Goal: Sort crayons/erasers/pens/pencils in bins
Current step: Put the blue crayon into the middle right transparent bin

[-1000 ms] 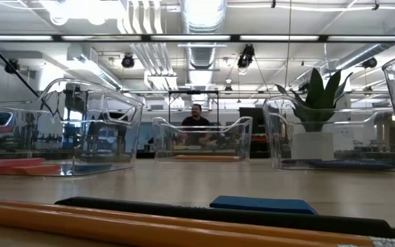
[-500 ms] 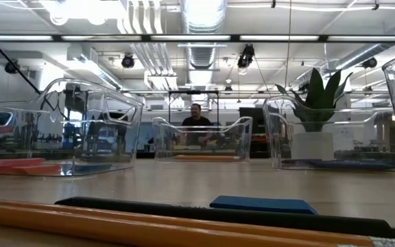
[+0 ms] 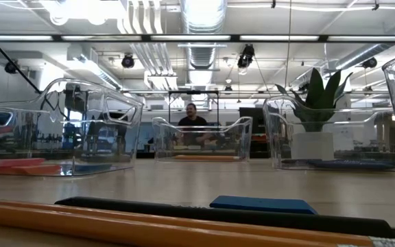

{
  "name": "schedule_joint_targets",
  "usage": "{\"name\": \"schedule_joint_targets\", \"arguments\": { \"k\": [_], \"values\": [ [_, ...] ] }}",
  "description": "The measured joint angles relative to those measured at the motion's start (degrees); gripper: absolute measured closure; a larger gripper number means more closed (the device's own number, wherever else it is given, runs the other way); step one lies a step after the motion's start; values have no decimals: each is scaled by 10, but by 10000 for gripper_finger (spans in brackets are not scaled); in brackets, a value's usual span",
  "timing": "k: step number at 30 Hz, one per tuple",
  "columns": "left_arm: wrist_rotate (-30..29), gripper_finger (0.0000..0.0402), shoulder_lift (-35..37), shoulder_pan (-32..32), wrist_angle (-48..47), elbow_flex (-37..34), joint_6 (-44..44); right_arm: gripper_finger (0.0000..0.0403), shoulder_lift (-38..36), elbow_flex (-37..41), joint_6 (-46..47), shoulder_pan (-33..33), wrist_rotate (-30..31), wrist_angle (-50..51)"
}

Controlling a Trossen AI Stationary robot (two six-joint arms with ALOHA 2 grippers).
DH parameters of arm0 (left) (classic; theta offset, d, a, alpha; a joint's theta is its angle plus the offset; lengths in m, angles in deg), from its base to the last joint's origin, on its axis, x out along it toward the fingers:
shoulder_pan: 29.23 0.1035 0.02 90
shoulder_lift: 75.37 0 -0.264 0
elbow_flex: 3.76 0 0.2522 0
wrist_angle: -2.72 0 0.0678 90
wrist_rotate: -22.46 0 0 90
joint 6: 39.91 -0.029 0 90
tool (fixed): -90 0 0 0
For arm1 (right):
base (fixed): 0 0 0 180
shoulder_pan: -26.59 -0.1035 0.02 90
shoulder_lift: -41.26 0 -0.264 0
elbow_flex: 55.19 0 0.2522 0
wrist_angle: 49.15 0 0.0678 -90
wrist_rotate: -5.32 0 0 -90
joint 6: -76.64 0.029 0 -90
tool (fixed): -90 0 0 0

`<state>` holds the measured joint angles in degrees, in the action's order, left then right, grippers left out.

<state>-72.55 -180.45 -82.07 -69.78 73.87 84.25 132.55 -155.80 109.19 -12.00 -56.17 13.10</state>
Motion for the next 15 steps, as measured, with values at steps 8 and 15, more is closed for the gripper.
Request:
{"name": "schedule_joint_targets", "arguments": {
  "k": [8,15],
  "values": [
    [6,358,1,0,23,-16,2,232,0,0,0,0,0,0],
    [10,395,1,0,23,-18,-15,232,0,0,0,0,0,-2]
  ]
}}
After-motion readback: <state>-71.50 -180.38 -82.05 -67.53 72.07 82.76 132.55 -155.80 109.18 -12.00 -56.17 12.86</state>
